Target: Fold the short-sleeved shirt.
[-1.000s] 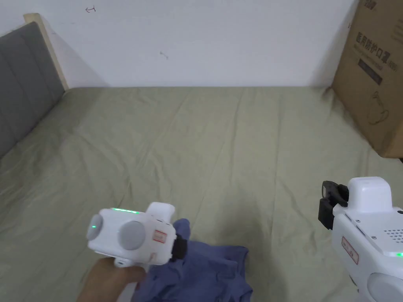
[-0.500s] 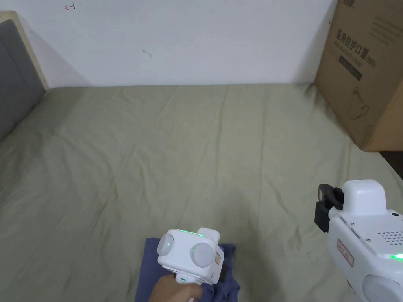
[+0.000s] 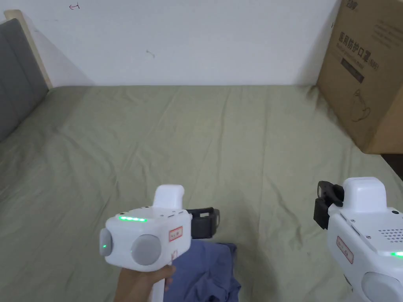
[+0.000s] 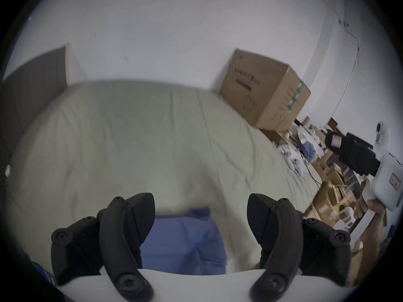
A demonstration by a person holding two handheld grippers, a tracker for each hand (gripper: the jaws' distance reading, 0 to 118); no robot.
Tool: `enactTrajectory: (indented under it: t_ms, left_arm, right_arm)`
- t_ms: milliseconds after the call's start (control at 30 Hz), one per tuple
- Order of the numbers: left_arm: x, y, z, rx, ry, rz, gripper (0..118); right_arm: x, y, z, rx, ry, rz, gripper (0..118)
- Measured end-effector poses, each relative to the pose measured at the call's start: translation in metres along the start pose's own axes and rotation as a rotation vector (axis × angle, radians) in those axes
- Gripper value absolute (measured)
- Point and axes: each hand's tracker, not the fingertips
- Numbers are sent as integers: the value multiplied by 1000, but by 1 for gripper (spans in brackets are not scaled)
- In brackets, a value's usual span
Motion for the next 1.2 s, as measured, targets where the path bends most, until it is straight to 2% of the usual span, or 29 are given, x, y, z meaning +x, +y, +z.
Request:
enactTrajectory:
  t_ms: [33, 67, 167, 300, 667, 967, 1200]
  left_arm:
    - [-4, 0, 5, 28, 14, 4, 86]
    - [-8, -1, 9, 46, 18, 16, 78]
    - [-20, -6, 12, 57, -7, 40, 2]
    - [-20, -24, 7, 70, 29, 9, 0]
    - [14, -87, -55, -105, -9, -99, 0]
    - [13, -130, -119, -266, 60, -109, 0]
    - [18, -143, -122, -208, 91, -125, 0]
  right_arm:
    - [0, 0, 0, 1, 1, -2, 0]
    - [0, 0, 0, 2, 3, -3, 0]
    - [-1, 1, 1, 3, 5, 0, 0]
    - [-1, 0, 1, 3, 5, -4, 0]
    - [8, -5, 2, -11, -10, -14, 0]
    - [22, -12, -1, -35, -40, -23, 0]
    - [28, -17, 0, -50, -52, -27, 0]
